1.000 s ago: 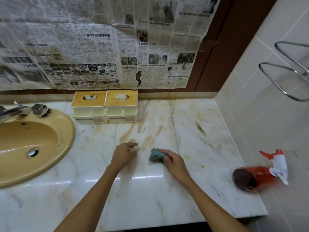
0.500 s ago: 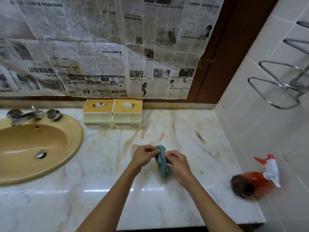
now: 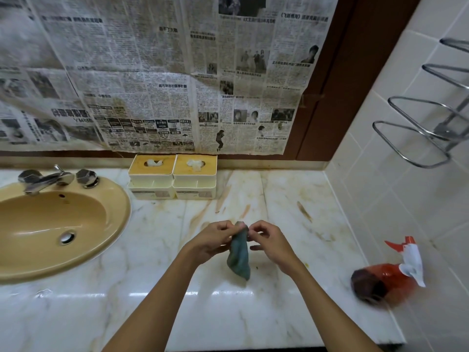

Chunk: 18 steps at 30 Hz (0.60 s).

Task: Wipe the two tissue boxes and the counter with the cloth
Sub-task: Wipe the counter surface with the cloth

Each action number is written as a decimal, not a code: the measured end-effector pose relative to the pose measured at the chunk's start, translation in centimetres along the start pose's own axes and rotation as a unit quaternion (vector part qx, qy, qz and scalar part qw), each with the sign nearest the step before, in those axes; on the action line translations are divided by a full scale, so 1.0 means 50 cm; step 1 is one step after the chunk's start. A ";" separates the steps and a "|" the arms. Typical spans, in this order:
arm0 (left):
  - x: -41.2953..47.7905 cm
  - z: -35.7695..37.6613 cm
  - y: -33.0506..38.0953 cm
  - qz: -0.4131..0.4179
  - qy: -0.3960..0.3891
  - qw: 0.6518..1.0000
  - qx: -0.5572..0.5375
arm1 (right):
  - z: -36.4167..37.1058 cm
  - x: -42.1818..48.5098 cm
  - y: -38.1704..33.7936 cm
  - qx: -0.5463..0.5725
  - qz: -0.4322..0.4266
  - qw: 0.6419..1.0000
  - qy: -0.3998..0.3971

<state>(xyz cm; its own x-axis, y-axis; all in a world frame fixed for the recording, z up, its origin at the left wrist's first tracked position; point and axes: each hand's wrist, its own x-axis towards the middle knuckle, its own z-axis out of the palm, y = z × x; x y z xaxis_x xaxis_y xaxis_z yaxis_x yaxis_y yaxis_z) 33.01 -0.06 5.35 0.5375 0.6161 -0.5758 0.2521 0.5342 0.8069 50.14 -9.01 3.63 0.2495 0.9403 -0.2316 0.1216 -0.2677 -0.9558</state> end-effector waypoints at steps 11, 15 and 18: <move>0.040 -0.118 0.016 0.052 0.263 0.954 -0.132 | -0.080 0.027 -0.040 0.065 0.017 0.994 0.085; 0.043 -0.135 0.017 0.030 0.252 0.963 0.090 | -0.087 0.025 -0.080 0.024 0.005 0.998 0.052; 0.036 -0.123 0.018 0.032 0.217 0.880 0.422 | -0.081 0.017 -0.113 -0.017 -0.012 1.000 0.000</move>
<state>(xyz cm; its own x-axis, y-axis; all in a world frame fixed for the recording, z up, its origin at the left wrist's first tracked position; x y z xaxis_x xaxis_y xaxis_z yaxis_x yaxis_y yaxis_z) 29.25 5.10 4.23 0.2606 0.8901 -0.3740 0.8384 -0.0165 0.5448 53.56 -7.53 9.55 0.2467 0.9465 -0.2081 0.1597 -0.2515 -0.9546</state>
